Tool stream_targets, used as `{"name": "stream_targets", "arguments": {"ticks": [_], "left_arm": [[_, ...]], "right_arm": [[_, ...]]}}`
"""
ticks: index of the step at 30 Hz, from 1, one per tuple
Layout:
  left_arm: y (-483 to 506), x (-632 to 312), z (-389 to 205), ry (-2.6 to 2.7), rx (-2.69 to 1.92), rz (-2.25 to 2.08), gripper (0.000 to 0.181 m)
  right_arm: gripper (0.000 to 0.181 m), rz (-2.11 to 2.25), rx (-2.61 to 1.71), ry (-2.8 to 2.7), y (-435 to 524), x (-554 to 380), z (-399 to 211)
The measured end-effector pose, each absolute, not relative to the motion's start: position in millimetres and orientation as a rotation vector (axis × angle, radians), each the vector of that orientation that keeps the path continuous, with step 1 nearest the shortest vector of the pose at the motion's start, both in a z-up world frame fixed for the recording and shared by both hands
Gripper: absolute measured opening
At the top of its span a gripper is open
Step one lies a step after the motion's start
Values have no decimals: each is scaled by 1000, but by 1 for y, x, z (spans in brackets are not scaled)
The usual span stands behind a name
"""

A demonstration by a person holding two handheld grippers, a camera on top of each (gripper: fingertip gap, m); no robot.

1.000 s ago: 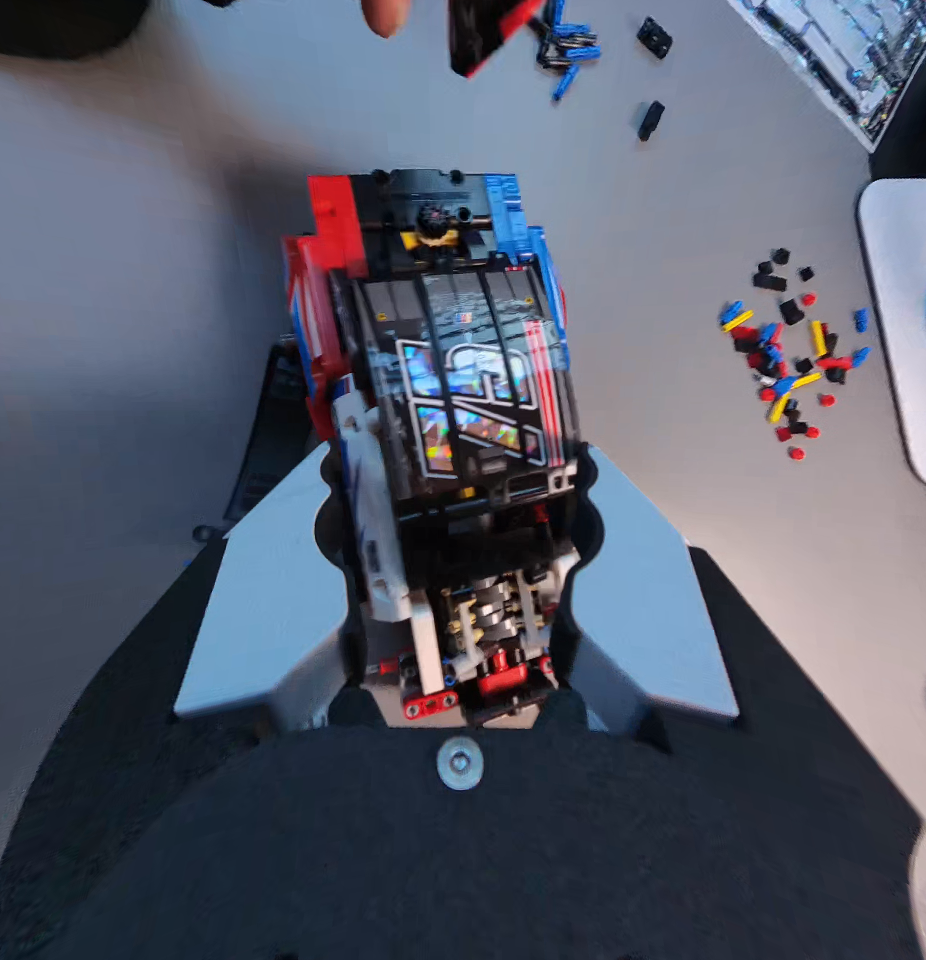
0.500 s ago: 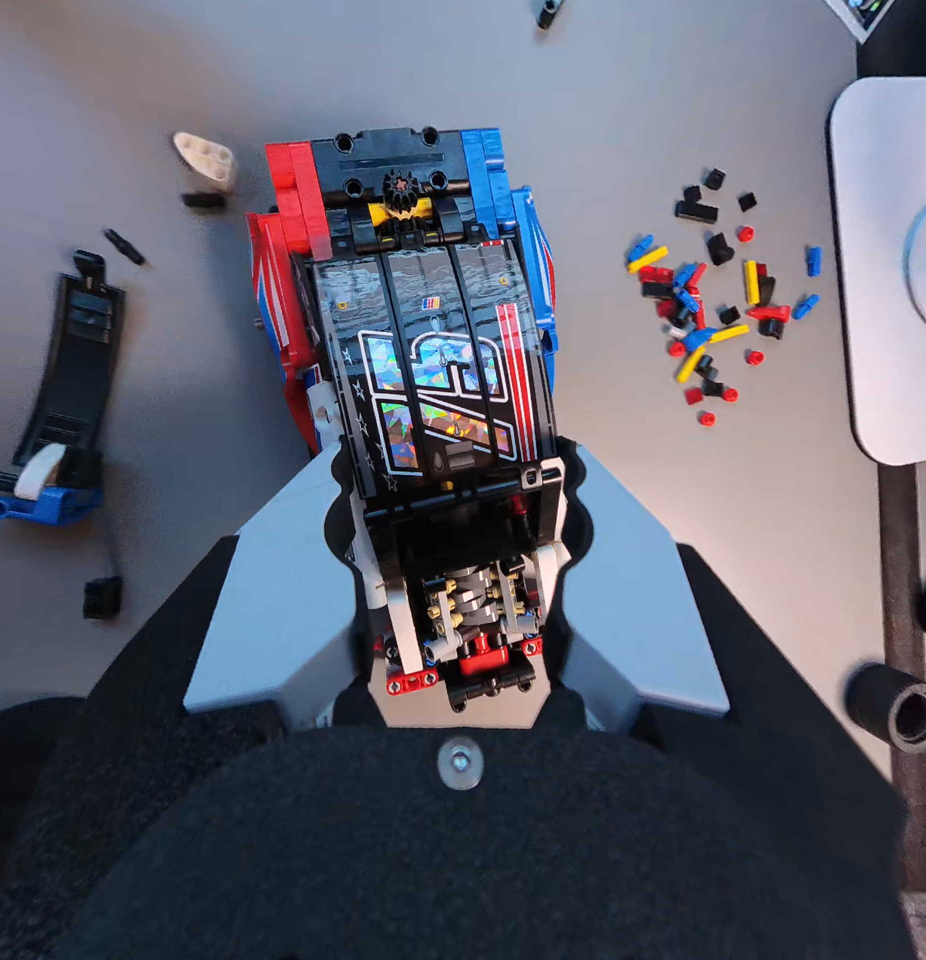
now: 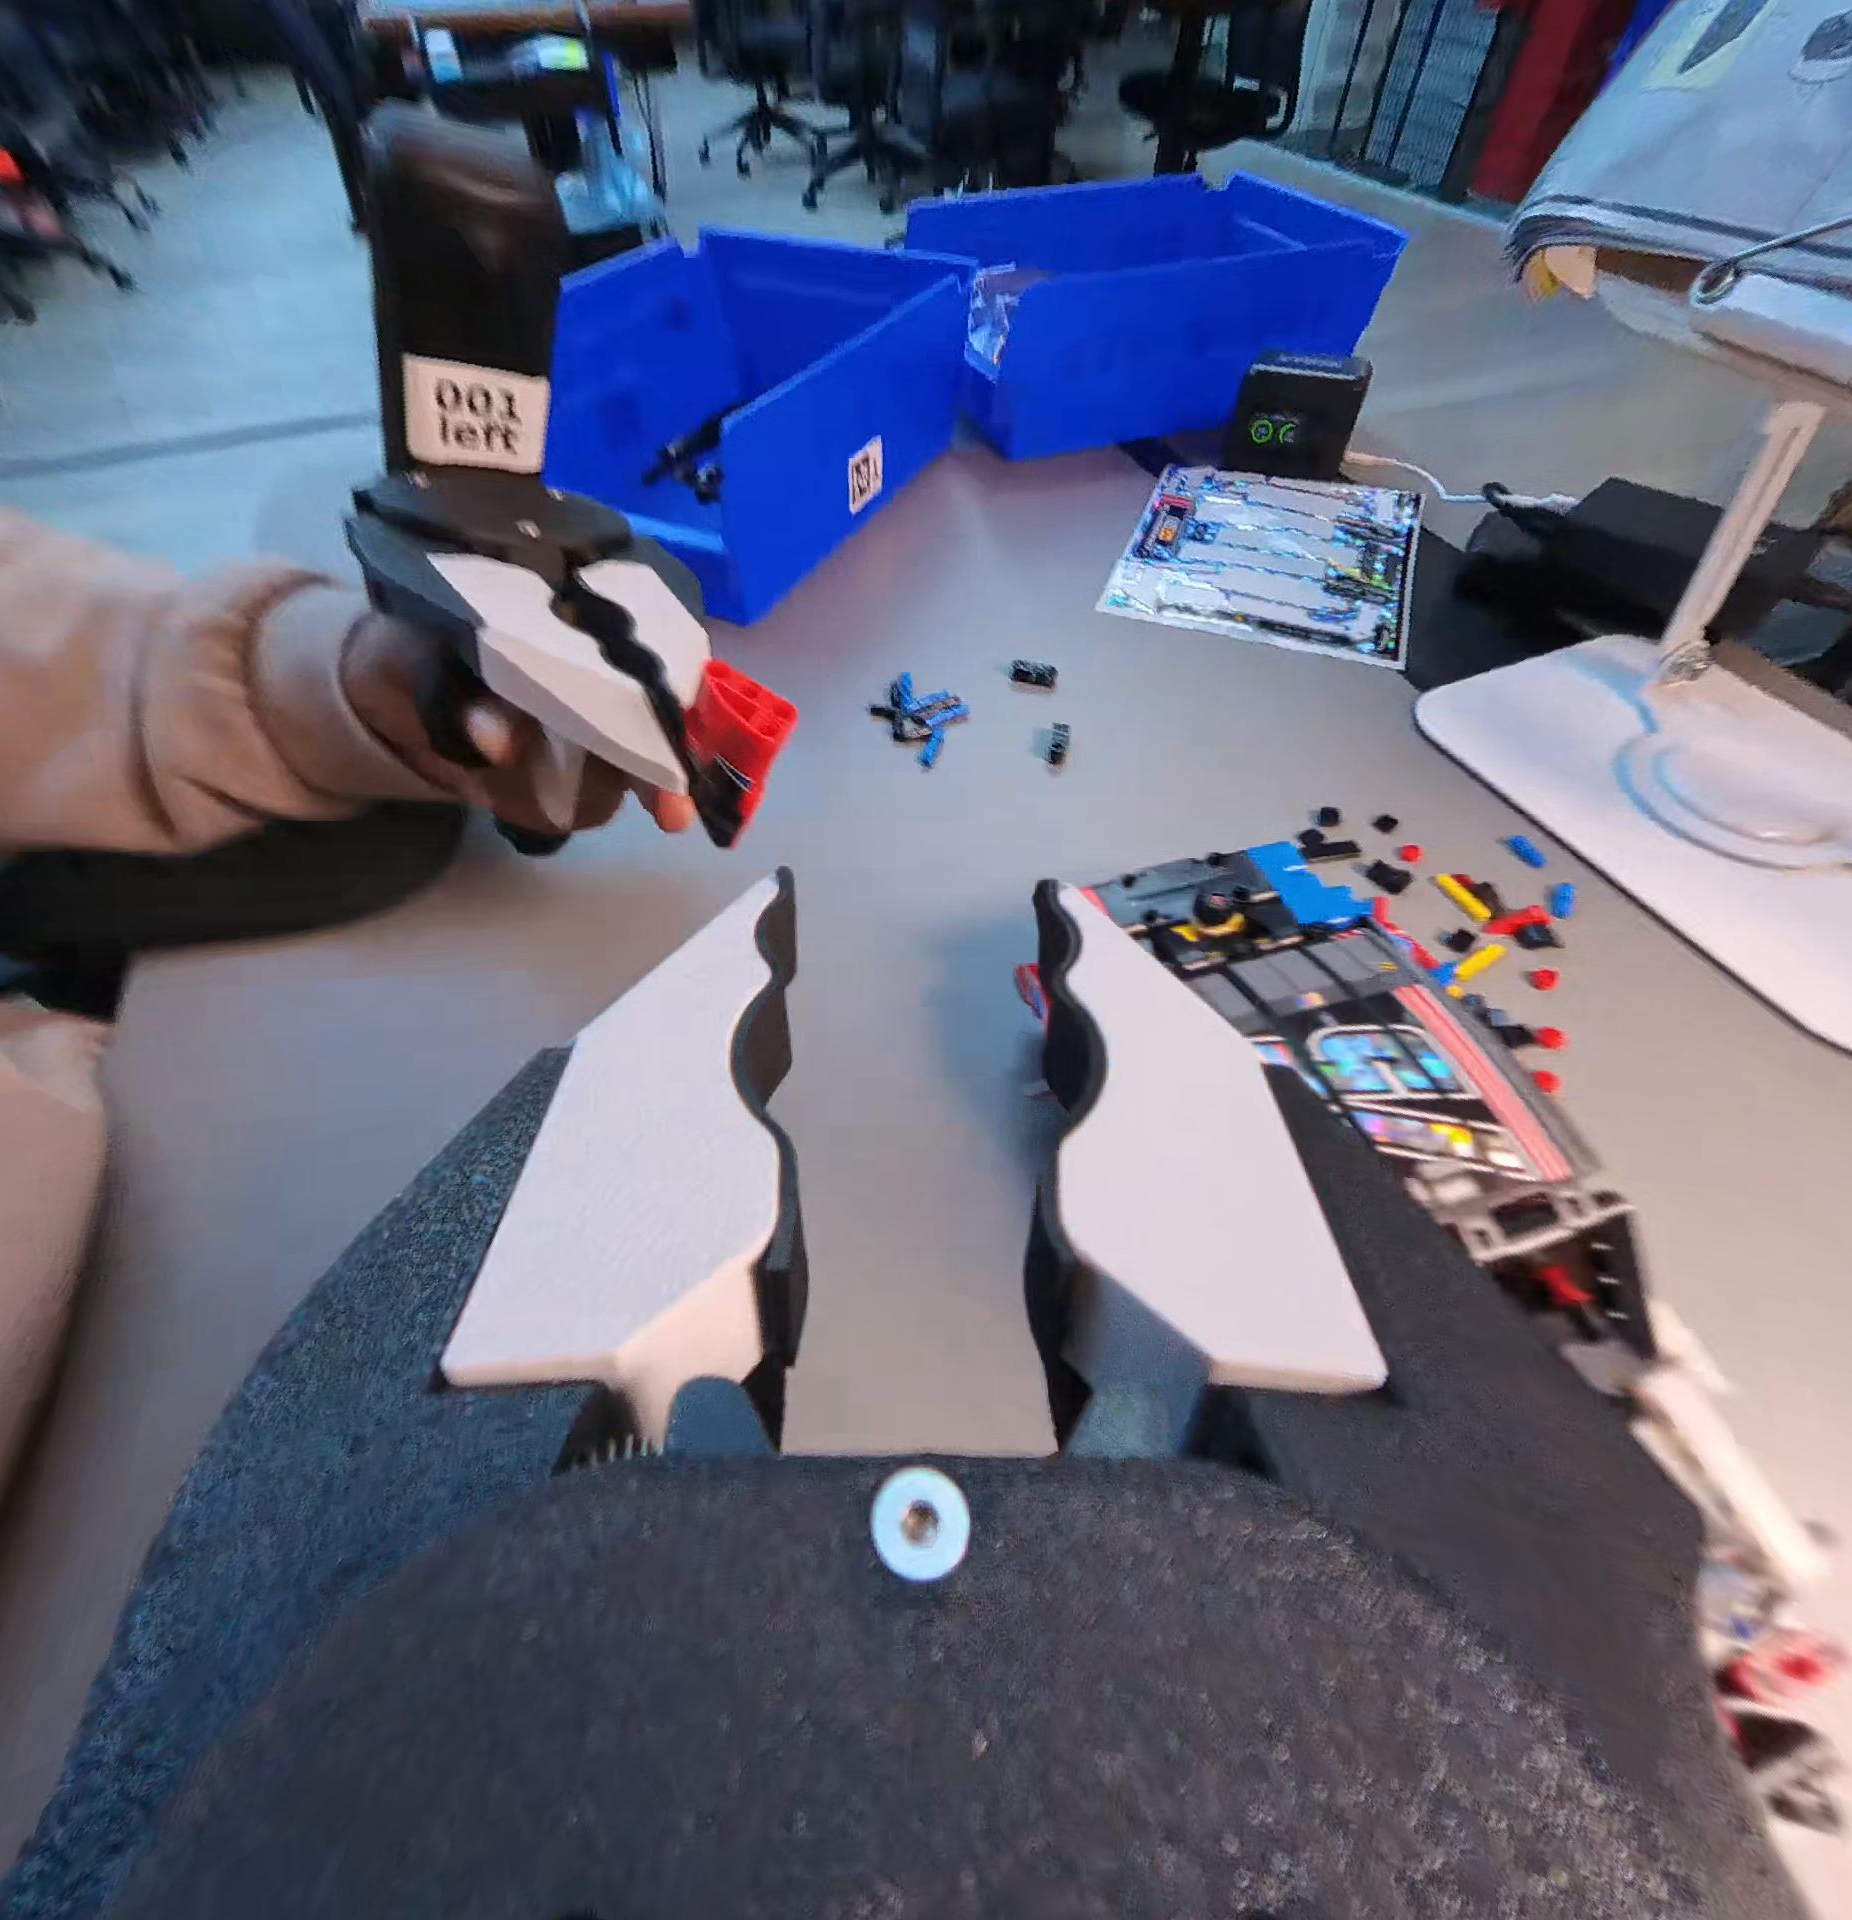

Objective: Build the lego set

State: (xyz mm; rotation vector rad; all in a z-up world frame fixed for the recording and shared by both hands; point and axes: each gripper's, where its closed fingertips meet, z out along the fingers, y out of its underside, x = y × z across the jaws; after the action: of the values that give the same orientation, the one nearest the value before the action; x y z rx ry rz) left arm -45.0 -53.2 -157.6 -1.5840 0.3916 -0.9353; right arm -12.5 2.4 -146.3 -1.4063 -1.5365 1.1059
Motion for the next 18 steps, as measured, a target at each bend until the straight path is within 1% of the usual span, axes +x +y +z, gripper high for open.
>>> {"name": "stream_targets", "arguments": {"ticks": [2,7,10,13,16,18], "left_arm": [[-50,-43,-161,385,-1590,-885,0],[-41,-46,-164,392,-1606,-603,0],[-37,-46,-165,396,-1619,-476,0],[-33,-41,-168,416,-1632,-401,0],[-31,-34,-174,455,-1655,-329,0],[-31,-29,-177,500,-1659,-271,0]], "right_arm": [[41,1214,-1478,-1392,-8,-19,-147],[42,1377,-1601,-1152,-17,-29,-157],[36,1445,-1597,-1094,-23,-31,-155],[32,1390,-1566,-1084,-26,-34,-154],[36,1365,-1569,-1088,-31,-40,-158],[34,1344,-1576,-1084,-31,-43,-161]]}}
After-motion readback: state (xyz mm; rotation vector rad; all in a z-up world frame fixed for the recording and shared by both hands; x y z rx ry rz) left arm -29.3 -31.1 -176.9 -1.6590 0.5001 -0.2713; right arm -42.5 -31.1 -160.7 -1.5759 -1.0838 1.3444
